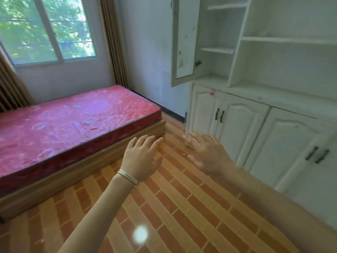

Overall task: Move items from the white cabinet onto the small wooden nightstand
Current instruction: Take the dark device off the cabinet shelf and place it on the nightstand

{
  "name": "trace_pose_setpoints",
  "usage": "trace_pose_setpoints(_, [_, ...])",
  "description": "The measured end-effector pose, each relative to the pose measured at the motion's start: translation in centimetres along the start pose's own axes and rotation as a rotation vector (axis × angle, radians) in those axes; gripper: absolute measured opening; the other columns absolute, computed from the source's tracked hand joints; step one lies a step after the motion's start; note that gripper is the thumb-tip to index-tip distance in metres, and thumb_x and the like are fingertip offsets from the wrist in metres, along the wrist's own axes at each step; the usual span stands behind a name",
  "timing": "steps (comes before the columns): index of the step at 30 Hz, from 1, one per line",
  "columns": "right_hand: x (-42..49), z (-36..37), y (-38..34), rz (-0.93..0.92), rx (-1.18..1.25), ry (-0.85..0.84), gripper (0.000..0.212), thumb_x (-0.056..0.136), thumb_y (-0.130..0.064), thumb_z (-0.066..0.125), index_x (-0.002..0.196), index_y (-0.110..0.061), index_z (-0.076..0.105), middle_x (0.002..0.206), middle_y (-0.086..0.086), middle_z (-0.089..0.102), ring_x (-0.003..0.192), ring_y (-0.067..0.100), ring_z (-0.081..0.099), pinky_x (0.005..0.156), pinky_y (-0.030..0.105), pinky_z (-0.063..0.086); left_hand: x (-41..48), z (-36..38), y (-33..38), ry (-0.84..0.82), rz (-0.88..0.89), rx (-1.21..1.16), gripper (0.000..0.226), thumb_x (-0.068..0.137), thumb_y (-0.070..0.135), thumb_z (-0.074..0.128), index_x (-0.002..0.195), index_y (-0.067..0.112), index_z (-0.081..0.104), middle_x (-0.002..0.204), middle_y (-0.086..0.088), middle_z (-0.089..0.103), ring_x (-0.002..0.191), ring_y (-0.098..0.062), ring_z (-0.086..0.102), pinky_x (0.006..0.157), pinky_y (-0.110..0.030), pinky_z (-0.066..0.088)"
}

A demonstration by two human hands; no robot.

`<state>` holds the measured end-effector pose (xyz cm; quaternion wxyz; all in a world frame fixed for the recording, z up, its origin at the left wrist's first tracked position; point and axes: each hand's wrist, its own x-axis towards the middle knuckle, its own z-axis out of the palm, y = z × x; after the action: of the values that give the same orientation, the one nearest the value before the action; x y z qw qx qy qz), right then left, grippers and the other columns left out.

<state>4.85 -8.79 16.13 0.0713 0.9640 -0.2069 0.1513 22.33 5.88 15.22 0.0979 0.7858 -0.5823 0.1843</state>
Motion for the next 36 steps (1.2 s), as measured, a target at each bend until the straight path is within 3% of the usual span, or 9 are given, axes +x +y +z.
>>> trace_pose_setpoints(2, [-0.3,-0.1,2.2,0.07,-0.031,-0.024,0.056,0.081,-0.04,0.053,0.131,-0.015,0.047,0.133,0.011,0.052,0.122,0.028,0.048,0.097,0.05,0.041,3.2,1.0,1.1,0.007,0.093,-0.037,0.058,0.087,0.049,0.049,0.14,0.028,0.039,0.139,0.002,0.047,0.131,-0.022,0.038,0.108,-0.046,0.028])
trace_pose_setpoints(4, [0.0,-0.1,4.1,0.123,-0.068,-0.031,0.055,0.085,-0.039,0.053,0.134,-0.015,0.044,0.137,0.011,0.047,0.127,0.027,0.043,0.102,0.049,0.033,6.0,1.8,1.5,0.027,0.167,-0.072,0.058,0.087,0.048,0.049,0.14,0.028,0.039,0.139,0.003,0.047,0.131,-0.021,0.037,0.108,-0.045,0.026])
trace_pose_setpoints(6, [0.8,-0.5,5.4,0.183,-0.081,-0.017,0.055,0.089,-0.04,0.049,0.138,-0.016,0.039,0.142,0.009,0.041,0.131,0.025,0.036,0.106,0.046,0.026,8.6,2.2,1.2,0.049,0.238,-0.1,0.057,0.085,0.048,0.052,0.138,0.027,0.042,0.136,0.002,0.05,0.13,-0.022,0.04,0.107,-0.045,0.027])
trace_pose_setpoints(16, [4.0,-4.3,10.2,0.438,-0.185,0.086,0.057,0.09,-0.032,0.052,0.14,-0.015,0.034,0.147,0.009,0.034,0.136,0.023,0.028,0.11,0.045,0.019,21.2,1.7,1.3,0.169,0.495,-0.147,0.058,0.087,0.048,0.049,0.139,0.024,0.041,0.139,-0.004,0.047,0.129,-0.026,0.041,0.106,-0.047,0.031])
trace_pose_setpoints(20, [1.5,-4.0,12.8,0.529,-0.217,0.099,0.057,0.087,-0.027,0.057,0.138,-0.011,0.039,0.143,0.014,0.04,0.132,0.027,0.035,0.107,0.048,0.024,23.9,3.1,5.8,0.19,0.623,-0.225,0.059,0.086,0.044,0.055,0.138,0.02,0.042,0.14,-0.008,0.046,0.126,-0.029,0.044,0.103,-0.049,0.036])
trace_pose_setpoints(26, [-3.3,-2.8,18.6,0.667,-0.246,0.044,0.058,0.09,-0.029,0.053,0.141,-0.014,0.032,0.147,0.01,0.033,0.136,0.024,0.028,0.11,0.045,0.019,27.2,6.7,14.5,0.207,0.768,-0.297,0.057,0.08,0.04,0.065,0.131,0.017,0.052,0.13,-0.01,0.055,0.12,-0.033,0.05,0.096,-0.05,0.041])
trace_pose_setpoints(30, [-6.5,-2.3,24.3,0.716,-0.269,-0.001,0.057,0.088,-0.031,0.054,0.139,-0.014,0.037,0.143,0.012,0.039,0.132,0.027,0.035,0.108,0.048,0.026,30.3,8.8,20.9,0.208,0.814,-0.338,0.056,0.077,0.038,0.069,0.127,0.017,0.055,0.125,-0.01,0.059,0.116,-0.034,0.053,0.093,-0.051,0.043])
trace_pose_setpoints(36, [-9.8,-5.5,34.0,0.761,-0.307,-0.016,0.057,0.093,-0.035,0.045,0.144,-0.017,0.026,0.151,0.007,0.026,0.138,0.022,0.021,0.113,0.043,0.016,36.7,8.5,31.3,0.248,0.851,-0.371,0.052,0.08,0.038,0.062,0.127,0.016,0.055,0.125,-0.012,0.058,0.116,-0.035,0.052,0.094,-0.051,0.04])
